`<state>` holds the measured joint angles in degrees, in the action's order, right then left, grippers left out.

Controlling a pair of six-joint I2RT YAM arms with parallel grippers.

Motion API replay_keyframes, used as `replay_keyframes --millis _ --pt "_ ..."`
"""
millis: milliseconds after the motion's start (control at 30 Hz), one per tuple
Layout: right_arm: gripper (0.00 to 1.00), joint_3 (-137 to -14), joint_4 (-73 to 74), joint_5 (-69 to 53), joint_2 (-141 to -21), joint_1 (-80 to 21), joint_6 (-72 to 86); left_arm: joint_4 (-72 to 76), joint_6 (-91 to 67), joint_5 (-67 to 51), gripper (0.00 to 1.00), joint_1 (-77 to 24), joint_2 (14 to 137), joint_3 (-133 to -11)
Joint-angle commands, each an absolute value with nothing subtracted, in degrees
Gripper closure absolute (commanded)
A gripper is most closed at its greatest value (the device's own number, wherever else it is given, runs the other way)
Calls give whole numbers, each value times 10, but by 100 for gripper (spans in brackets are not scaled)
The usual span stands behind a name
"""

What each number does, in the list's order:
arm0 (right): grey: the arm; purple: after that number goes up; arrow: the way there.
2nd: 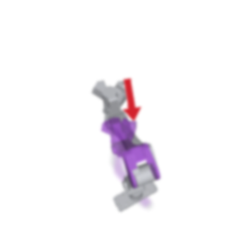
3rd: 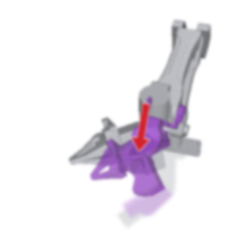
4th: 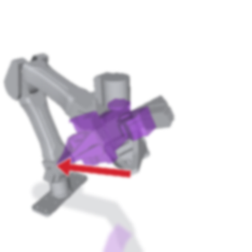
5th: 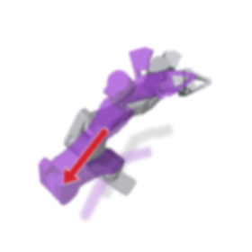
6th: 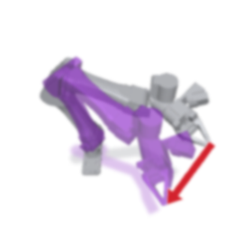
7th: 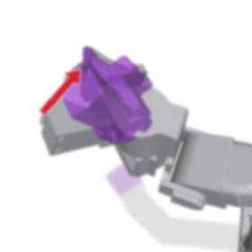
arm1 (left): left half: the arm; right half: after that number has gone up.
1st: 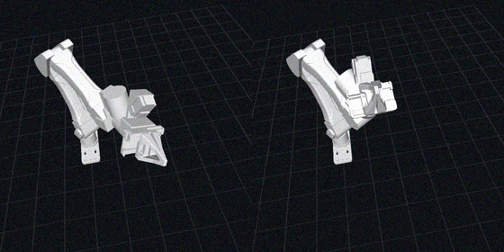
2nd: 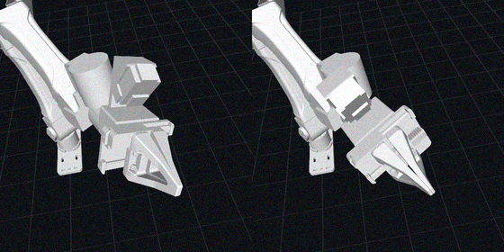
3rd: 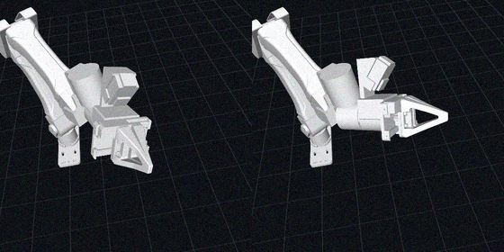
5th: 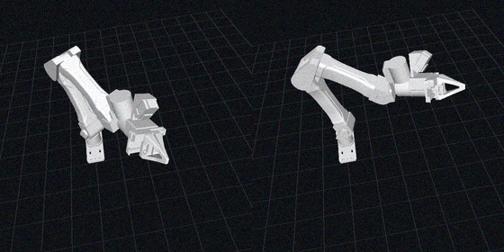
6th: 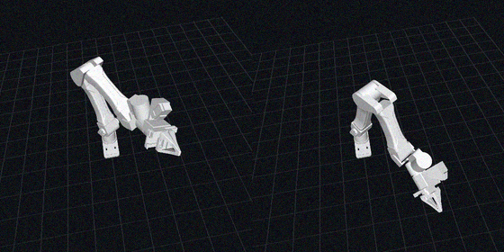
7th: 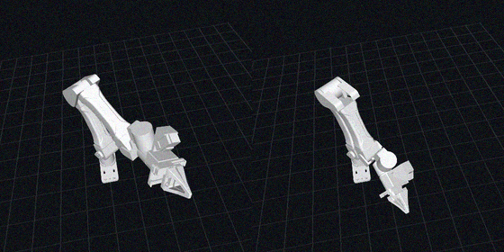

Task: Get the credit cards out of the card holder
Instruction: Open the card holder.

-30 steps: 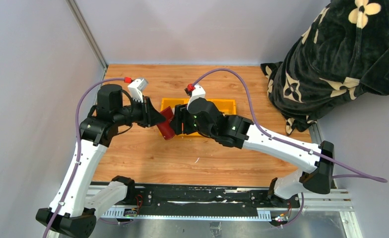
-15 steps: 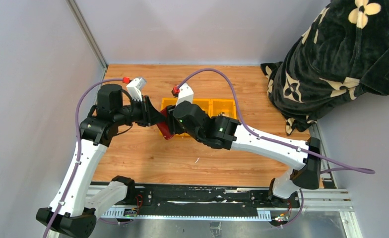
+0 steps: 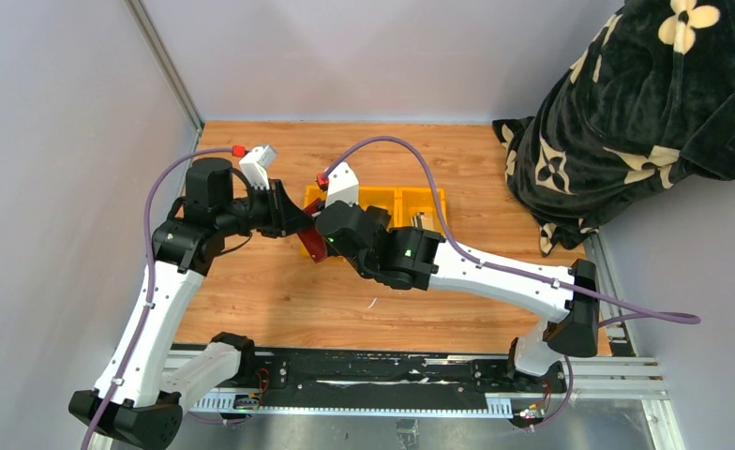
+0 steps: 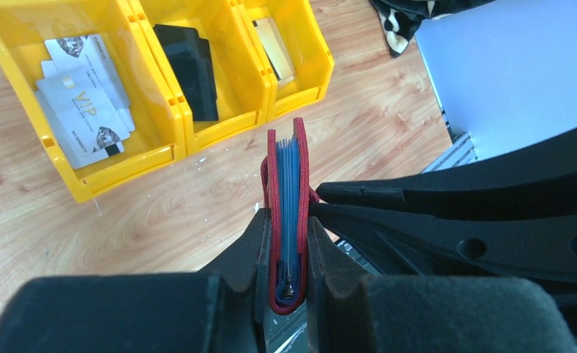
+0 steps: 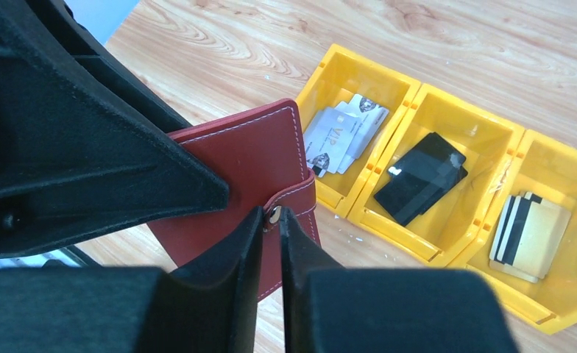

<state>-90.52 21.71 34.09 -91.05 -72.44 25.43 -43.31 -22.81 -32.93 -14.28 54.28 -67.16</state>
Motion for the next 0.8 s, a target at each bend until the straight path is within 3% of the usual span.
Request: replay_keyframes --millis 0,133,700,733,767 --pt "87 -913 248 427 -925 -719 226 -428 -240 -368 100 -145 530 -680" --pt "100 -911 248 441 -921 -717 220 -428 -240 -369 100 -145 528 -678" --pt "100 -818 230 378 -828 -663 253 -440 -214 -369 100 -145 526 -685" --pt "95 -807 220 365 -817 -662 250 -441 -209 -369 100 -145 526 -686" --pt "78 -791 206 335 -805 -660 239 -444 -203 -370 100 -145 526 -686"
